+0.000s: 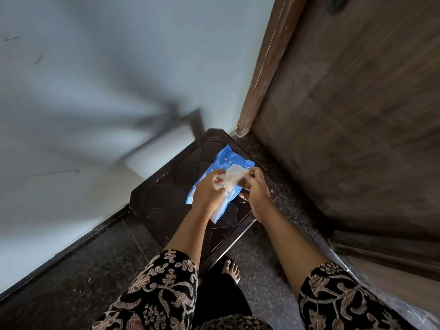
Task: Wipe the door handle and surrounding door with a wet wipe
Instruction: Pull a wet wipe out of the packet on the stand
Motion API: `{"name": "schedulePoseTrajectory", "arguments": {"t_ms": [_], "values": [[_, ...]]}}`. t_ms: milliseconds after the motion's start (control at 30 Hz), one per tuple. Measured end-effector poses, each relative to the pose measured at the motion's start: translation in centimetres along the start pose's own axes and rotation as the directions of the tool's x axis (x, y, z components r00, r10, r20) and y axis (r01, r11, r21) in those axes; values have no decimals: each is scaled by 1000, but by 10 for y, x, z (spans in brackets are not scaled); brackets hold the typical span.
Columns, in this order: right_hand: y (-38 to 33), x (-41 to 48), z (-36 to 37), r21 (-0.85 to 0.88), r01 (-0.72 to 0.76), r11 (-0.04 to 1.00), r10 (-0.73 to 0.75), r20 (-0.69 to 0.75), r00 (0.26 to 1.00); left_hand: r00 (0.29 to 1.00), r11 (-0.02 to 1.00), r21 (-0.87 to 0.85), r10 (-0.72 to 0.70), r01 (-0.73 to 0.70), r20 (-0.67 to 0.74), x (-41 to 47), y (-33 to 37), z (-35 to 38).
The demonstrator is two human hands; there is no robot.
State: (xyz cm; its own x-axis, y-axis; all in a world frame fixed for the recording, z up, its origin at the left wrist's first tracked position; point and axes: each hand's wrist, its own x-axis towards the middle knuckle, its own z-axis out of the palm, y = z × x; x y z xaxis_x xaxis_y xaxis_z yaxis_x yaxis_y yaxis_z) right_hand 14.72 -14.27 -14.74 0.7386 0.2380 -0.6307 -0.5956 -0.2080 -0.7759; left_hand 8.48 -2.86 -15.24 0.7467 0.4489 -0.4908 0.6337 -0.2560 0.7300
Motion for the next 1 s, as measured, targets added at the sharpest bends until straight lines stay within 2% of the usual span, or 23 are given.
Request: {"name": "schedulePoseTrajectory", "arguments": {"t_ms": [133, 267, 367, 400, 467, 533, 700, 767, 800, 867, 933, 1000], "values": [[-4, 6, -3, 69, -43, 997, 37, 85, 996, 1000, 996, -89, 0, 2, 24, 6, -2, 2], [-7, 11, -3, 93, -68, 993, 62, 63, 996, 1000, 981, -193, -6, 1, -21, 9, -2, 5], [-10, 11, -3, 110, -89, 990, 84, 43, 996, 1000, 980, -197, -3, -1, -20, 9, -4, 8], [-12, 11, -4, 119, -83, 989, 81, 28, 996, 1000, 989, -147, -13, 12, -9, 10, -5, 9], [-16, 12, -4, 172, -65, 983, 65, 1, 998, 999, 997, 69, -40, 39, 8, 12, -8, 9], [-19, 13, -5, 228, -69, 971, 74, -15, 997, 1000, 965, 260, -29, 27, 4, 12, -11, 8], [-25, 16, -10, 279, -24, 960, 44, -68, 997, 993, 912, 406, 101, -65, -66, 7, -6, 14], [-25, 16, -13, 274, -18, 962, 46, -96, 994, 989, 940, 328, 124, -93, -76, 5, -3, 15], [-25, 15, -15, 263, -25, 964, 55, -104, 993, 991, 971, 225, 97, -75, -90, 4, 0, 15], [-27, 11, -18, 239, -61, 969, 81, -74, 994, 995, 994, -103, -45, 37, -85, 5, 10, 14], [-29, 5, -20, 253, -99, 962, 106, -14, 994, 979, 898, -393, -199, 200, 44, 3, 26, 11], [-32, -1, -22, 323, -149, 934, 142, 45, 989, 947, 800, -508, -249, 318, 201, 0, 41, 7]]}}
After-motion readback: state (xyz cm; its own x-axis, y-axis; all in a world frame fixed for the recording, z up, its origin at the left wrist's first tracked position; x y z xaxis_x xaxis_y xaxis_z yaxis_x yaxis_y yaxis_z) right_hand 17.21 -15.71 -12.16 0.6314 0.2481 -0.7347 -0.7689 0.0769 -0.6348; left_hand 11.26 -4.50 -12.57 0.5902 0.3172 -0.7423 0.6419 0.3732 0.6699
